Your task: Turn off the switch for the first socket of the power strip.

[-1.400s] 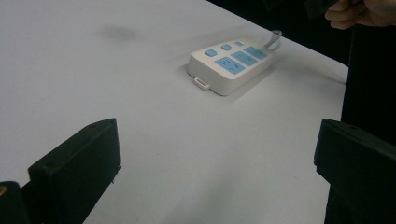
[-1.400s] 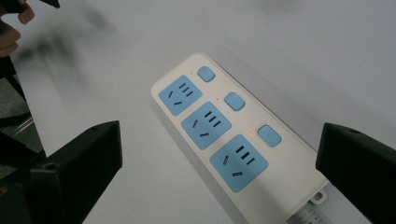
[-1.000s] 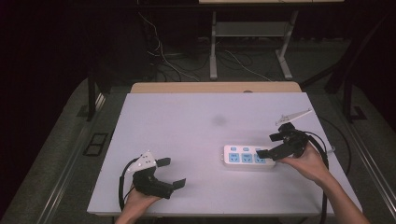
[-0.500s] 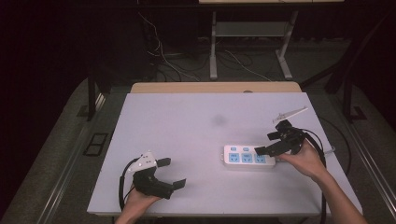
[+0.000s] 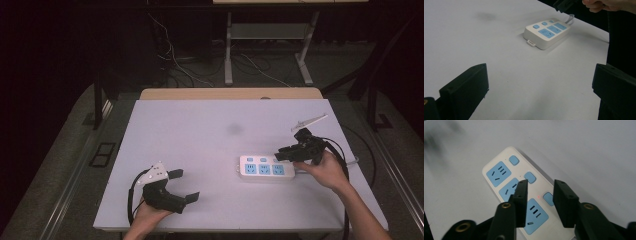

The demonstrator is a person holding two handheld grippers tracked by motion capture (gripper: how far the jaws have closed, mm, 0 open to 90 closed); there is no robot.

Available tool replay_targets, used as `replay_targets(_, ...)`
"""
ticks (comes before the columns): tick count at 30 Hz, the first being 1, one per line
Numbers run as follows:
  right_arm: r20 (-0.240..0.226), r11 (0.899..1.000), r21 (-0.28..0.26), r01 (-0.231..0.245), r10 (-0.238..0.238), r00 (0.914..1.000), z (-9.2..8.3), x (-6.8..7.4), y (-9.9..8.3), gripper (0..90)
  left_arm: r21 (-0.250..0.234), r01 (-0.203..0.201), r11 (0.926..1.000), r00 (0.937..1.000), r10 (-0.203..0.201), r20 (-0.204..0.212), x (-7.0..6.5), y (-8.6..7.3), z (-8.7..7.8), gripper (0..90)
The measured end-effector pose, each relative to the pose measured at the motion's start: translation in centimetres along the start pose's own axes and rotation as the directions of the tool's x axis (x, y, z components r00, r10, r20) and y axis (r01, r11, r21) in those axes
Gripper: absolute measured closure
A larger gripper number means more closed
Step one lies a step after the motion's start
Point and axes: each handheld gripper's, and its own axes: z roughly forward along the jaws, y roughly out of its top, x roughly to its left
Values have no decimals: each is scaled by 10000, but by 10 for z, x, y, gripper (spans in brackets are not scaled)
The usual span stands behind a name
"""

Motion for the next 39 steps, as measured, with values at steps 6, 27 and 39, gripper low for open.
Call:
replay_targets(6,-103,10000,34,62,-62,9999,3,0,1,885,6,-11,10000,10000,11,3,0,0,0,0)
replay_targets(27,3,9978,657,27,-27,10000,22,-8,3,896,67,-62,10000,10000,62,35,0,0,1,0)
replay_targets(39,31,9941,1059,240,-245,9997,31,-11,2,899,89,-52,9999,10000,52,82,0,0,2,0)
